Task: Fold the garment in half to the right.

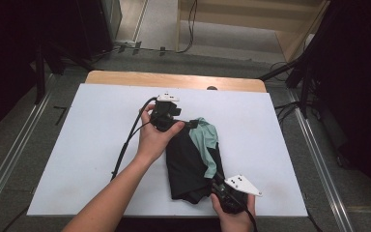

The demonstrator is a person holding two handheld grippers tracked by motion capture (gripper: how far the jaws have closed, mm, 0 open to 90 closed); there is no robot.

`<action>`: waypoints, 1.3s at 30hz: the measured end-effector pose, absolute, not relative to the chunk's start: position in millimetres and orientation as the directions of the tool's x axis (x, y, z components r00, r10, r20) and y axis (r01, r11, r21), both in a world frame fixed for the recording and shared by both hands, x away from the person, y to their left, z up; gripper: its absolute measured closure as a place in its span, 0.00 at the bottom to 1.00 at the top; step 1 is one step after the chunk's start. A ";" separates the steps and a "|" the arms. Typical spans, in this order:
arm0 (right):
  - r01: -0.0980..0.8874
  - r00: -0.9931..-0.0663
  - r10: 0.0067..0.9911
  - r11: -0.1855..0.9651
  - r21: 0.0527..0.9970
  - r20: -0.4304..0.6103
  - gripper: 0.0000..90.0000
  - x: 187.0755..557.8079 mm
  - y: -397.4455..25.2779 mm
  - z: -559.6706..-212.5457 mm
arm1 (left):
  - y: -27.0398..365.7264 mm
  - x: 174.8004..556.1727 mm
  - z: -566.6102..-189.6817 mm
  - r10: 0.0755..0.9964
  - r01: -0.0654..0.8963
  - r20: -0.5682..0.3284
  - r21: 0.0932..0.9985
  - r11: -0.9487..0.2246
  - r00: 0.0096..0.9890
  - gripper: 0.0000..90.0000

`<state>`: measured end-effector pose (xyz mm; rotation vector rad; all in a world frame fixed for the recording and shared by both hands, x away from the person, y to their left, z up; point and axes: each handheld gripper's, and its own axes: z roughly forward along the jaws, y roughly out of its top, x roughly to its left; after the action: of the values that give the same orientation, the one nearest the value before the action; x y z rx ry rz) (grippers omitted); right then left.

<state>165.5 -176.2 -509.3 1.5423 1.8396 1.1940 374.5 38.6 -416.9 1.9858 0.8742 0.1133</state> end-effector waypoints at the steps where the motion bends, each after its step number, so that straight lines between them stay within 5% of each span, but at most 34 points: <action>1: 0.550 -0.266 0.948 0.002 0.835 0.172 0.71 164.4 -178.1 -508.7 | 42.2 375.1 -422.5 0.621 0.537 -0.259 0.784 -0.313 0.740 0.15; 9: 0.563 -0.225 0.965 0.017 0.826 0.133 0.59 155.2 -201.0 -505.8 | 72.5 374.8 -457.0 0.670 0.559 -0.246 0.772 -0.301 0.701 0.22; 17: 0.516 -0.316 0.934 0.023 0.856 0.166 0.49 172.1 -203.7 -480.4 | 88.6 380.6 -475.9 0.725 0.612 -0.256 0.740 -0.279 0.640 0.34; 21: 0.593 -0.336 0.933 0.104 0.799 0.128 0.59 192.3 -194.8 -489.6 | 88.0 383.0 -482.8 0.738 0.632 -0.264 0.725 -0.272 0.621 0.39; 26: 0.638 -0.336 0.931 0.113 0.762 0.143 0.94 196.6 -199.5 -503.6 | 85.4 383.9 -484.3 0.743 0.643 -0.268 0.715 -0.273 0.613 0.47; 33: 0.592 -0.323 0.935 0.079 0.802 0.146 0.95 181.0 -213.4 -493.9 | 81.7 379.7 -481.1 0.710 0.637 -0.294 0.720 -0.277 0.640 0.96; 39: 0.602 -0.320 0.935 0.075 0.795 0.154 0.95 170.1 -222.1 -493.4 | 76.5 373.4 -469.1 0.682 0.583 -0.267 0.761 -0.285 0.681 0.99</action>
<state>170.1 -222.1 -493.4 1.5217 1.9621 1.1307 373.4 76.5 -469.1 1.9788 0.9789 0.1364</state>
